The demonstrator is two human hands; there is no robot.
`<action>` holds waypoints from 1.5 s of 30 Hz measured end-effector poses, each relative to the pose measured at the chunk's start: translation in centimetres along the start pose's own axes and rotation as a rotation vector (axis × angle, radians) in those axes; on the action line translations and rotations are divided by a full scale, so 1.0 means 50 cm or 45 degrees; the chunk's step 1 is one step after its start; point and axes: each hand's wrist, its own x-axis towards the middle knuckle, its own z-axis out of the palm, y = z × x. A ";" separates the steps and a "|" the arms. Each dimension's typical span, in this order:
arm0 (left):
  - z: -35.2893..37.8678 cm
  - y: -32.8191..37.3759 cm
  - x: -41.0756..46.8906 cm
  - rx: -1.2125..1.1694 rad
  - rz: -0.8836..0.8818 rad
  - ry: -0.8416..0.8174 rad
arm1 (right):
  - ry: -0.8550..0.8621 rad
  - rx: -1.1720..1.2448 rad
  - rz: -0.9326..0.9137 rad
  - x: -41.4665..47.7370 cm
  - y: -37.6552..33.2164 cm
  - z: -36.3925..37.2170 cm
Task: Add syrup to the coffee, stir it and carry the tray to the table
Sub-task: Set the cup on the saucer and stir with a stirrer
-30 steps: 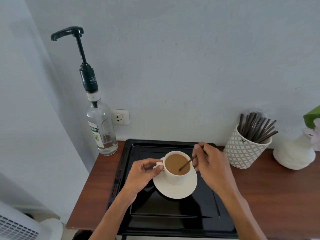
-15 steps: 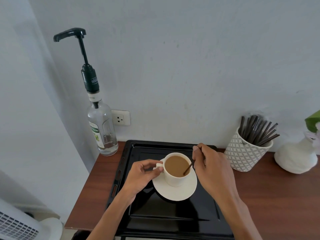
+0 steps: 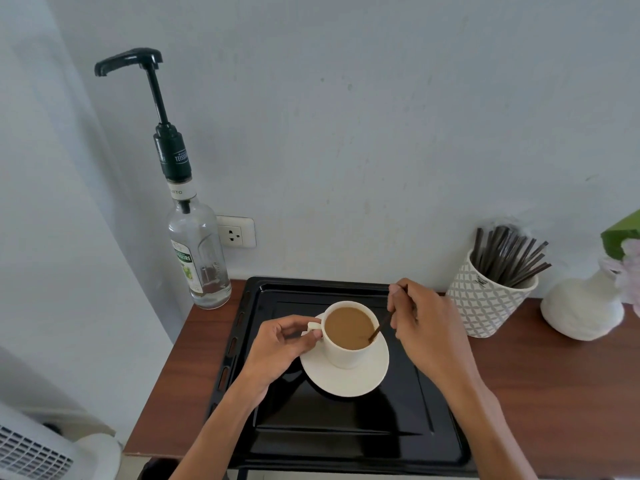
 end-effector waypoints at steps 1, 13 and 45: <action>0.000 -0.001 -0.001 -0.005 0.000 -0.003 | -0.034 0.058 -0.002 -0.005 -0.003 0.005; 0.003 0.000 -0.002 -0.031 -0.007 0.004 | 0.046 -0.096 -0.048 0.015 0.005 0.012; 0.004 -0.001 -0.004 -0.032 -0.003 0.022 | -0.004 0.041 0.035 0.007 -0.004 0.026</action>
